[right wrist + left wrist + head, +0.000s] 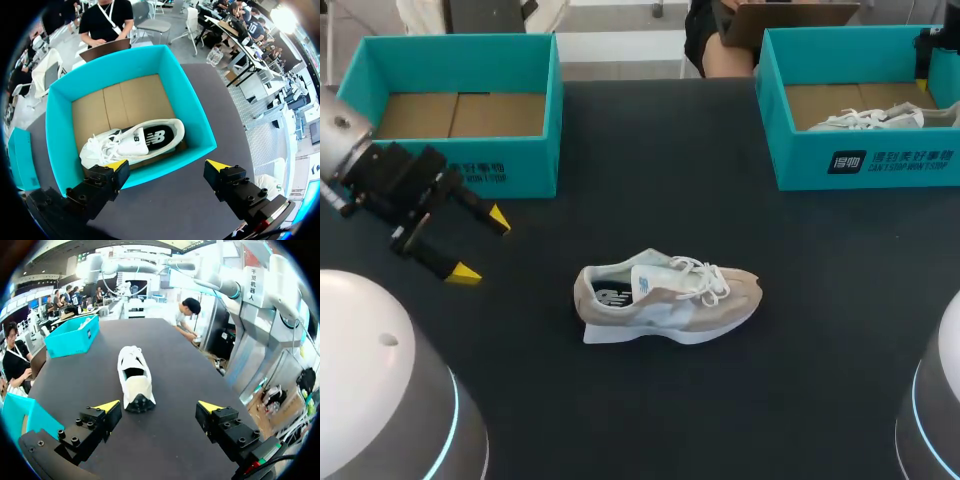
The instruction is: Take the shoe out of the shoebox, open the shoe tongue, remove and reinsert the insole, then place the shoe into the shoebox
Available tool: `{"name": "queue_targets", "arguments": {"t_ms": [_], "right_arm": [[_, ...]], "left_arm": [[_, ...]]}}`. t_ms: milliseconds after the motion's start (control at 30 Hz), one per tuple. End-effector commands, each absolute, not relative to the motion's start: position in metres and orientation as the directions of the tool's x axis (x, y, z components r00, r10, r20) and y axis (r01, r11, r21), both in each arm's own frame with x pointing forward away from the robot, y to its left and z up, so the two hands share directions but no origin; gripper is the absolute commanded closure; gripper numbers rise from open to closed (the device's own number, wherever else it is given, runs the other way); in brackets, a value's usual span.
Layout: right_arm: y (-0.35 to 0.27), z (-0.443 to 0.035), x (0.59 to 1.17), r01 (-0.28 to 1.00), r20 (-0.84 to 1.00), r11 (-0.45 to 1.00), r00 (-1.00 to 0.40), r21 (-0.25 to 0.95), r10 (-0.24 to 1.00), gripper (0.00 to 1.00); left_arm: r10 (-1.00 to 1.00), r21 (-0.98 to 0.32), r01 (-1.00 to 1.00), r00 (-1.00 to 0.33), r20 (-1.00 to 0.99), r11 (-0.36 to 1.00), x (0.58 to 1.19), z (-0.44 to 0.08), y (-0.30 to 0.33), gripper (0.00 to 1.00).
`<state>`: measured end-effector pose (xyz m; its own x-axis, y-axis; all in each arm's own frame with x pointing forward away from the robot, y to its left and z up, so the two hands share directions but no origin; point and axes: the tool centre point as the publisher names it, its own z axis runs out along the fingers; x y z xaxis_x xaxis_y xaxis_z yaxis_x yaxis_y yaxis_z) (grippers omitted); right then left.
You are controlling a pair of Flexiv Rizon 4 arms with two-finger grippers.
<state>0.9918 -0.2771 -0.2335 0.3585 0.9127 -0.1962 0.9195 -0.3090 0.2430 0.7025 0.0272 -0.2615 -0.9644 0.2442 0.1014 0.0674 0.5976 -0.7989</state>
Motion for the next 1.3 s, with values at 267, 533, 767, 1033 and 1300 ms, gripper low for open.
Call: {"name": "queue_targets", "arguments": {"t_ms": [267,533,767,1033,1300], "right_arm": [[-0.277,-0.234,0.991,0.919,-0.196,-0.309,0.359,0.244,0.913,0.0],[-0.277,-0.234,0.991,0.919,-0.196,-0.309,0.359,0.244,0.913,0.0],[-0.277,-0.234,0.991,0.919,-0.196,-0.309,0.359,0.244,0.913,0.0],[-0.277,-0.234,0.991,0.919,-0.196,-0.309,0.359,0.244,0.913,0.0],[-0.277,-0.234,0.991,0.919,-0.196,-0.309,0.359,0.244,0.913,0.0]], "left_arm": [[0.198,-0.869,0.017,-0.976,0.094,0.494,0.698,-0.27,0.03,0.0],[0.071,-0.911,0.008,-0.997,0.024,0.412,0.698,-0.299,0.015,0.0],[0.042,-0.946,0.037,-0.999,-0.025,0.323,0.699,-0.326,-0.004,0.0],[0.031,-0.942,0.01,-1.0,0.001,0.335,0.7,-0.354,-0.023,0.0],[0.04,-0.937,0.012,-0.999,0.002,0.35,0.697,-0.37,-0.033,0.0]]}}
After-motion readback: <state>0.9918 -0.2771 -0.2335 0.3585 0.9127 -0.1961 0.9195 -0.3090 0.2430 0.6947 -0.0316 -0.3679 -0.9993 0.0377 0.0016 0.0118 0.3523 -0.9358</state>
